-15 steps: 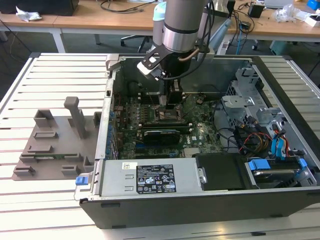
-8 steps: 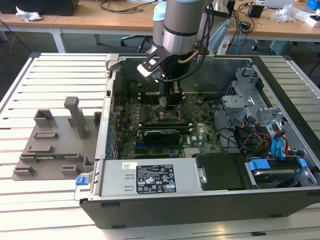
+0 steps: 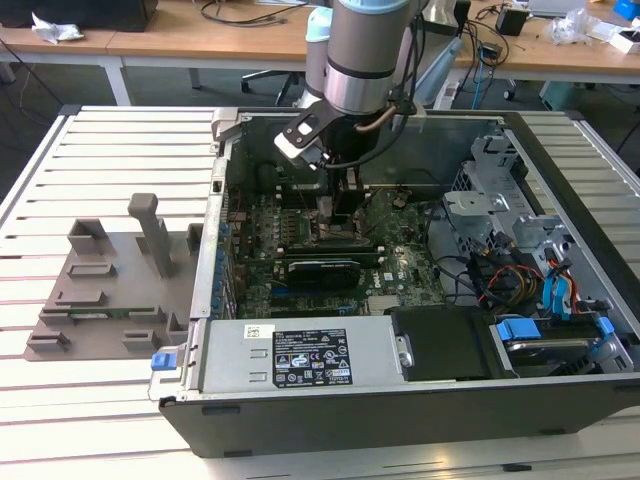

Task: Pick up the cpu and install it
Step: 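Place the cpu into insertion slot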

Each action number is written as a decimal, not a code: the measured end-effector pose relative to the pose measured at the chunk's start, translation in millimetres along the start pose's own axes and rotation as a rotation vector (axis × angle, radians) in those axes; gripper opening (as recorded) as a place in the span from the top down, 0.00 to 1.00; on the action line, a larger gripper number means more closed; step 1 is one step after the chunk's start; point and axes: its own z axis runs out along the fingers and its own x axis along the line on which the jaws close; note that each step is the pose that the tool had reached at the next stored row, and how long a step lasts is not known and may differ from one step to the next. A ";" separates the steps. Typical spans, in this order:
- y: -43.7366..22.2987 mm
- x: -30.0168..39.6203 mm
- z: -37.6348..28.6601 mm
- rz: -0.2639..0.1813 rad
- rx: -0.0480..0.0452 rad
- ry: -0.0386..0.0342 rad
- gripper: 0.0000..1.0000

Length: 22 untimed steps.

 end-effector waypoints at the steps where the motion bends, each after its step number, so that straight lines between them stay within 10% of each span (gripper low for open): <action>1: 0.0 0.1 0.7 0.000 0.0000 0.0000 0.45; 15: 0.9 2.3 15.8 0.001 0.0000 0.0000 0.45; 22: 3.7 2.4 23.5 0.012 0.0007 -0.0155 0.45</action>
